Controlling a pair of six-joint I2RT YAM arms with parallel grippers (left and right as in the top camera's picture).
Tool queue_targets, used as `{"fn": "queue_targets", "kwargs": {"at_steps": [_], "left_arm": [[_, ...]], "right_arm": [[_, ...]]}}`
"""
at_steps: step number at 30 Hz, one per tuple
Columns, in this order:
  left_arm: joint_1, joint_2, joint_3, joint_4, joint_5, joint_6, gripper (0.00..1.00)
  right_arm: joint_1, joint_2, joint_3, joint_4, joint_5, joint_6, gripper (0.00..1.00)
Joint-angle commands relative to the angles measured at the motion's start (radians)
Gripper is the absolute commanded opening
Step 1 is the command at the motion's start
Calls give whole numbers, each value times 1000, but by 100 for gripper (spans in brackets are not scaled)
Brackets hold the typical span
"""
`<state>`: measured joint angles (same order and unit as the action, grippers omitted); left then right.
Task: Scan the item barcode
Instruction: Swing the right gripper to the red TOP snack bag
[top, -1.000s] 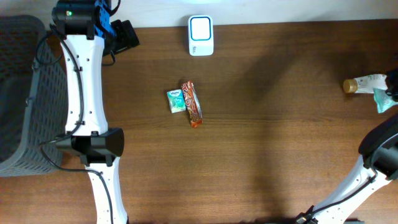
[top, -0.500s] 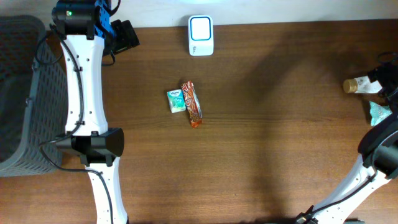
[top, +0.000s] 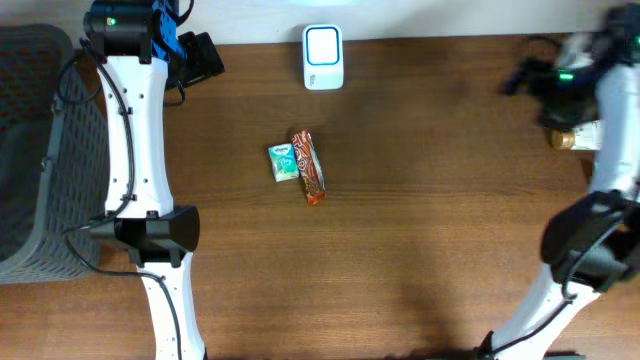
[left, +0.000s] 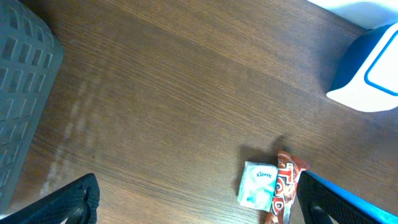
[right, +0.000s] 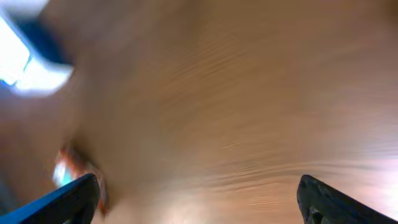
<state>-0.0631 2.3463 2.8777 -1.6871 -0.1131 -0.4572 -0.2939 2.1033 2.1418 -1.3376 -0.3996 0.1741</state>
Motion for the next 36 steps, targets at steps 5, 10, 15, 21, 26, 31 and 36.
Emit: {"fn": "queue_targets", "kwargs": {"at_steps": [5, 10, 15, 21, 26, 31, 36], "left_arm": [[1, -5, 3, -1, -11, 2, 99], [1, -5, 3, -1, -11, 2, 99], [1, -5, 3, -1, -11, 2, 99], [1, -5, 3, -1, -11, 2, 99], [1, -5, 3, -1, -11, 2, 99], [1, -5, 3, -1, -11, 2, 99], [1, -5, 3, -1, -11, 2, 99]], "right_arm": [[364, 45, -27, 44, -18, -121, 88], [558, 85, -61, 184, 21, -97, 87], [669, 131, -64, 285, 98, 38, 78], [737, 189, -64, 341, 98, 123, 70], [760, 257, -64, 356, 102, 123, 69], [760, 325, -64, 361, 97, 124, 68], [761, 347, -64, 370, 93, 124, 68]]}}
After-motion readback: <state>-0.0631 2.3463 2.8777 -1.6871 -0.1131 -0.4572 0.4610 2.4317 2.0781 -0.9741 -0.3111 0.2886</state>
